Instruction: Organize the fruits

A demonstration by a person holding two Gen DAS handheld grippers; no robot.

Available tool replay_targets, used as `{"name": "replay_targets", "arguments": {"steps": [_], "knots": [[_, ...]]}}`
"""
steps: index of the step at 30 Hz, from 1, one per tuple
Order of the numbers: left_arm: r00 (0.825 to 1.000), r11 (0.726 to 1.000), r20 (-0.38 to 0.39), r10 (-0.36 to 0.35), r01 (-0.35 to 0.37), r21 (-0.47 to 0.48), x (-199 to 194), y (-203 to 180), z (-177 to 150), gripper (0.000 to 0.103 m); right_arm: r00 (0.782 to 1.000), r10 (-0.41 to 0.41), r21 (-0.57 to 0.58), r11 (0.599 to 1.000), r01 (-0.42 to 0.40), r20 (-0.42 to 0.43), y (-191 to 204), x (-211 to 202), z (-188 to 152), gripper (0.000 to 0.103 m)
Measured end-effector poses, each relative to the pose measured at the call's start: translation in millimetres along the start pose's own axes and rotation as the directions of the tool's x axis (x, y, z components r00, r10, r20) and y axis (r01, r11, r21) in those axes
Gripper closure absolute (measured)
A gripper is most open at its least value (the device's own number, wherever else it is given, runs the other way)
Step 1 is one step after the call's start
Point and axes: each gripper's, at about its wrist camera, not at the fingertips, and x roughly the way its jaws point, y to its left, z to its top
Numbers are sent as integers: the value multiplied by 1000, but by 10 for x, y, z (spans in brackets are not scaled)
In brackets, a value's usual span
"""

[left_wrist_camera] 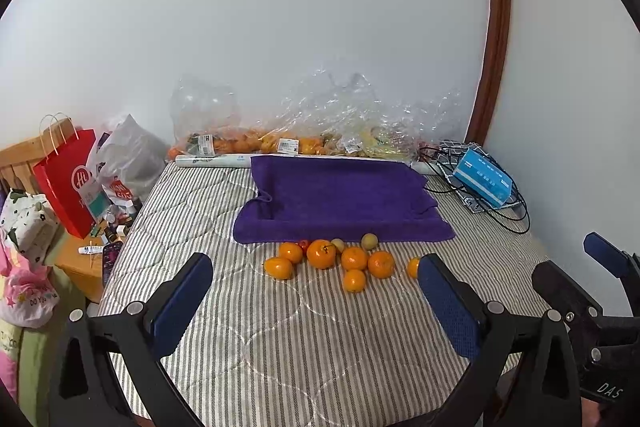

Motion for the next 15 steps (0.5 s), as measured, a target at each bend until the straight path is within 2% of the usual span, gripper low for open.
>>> {"name": "replay_targets", "arguments": {"steps": [15], "knots": [[1000, 1000, 1, 3, -3, 3, -38, 40, -21, 0, 1000, 7, 7, 1000, -7, -1, 6, -4, -15, 1]]}}
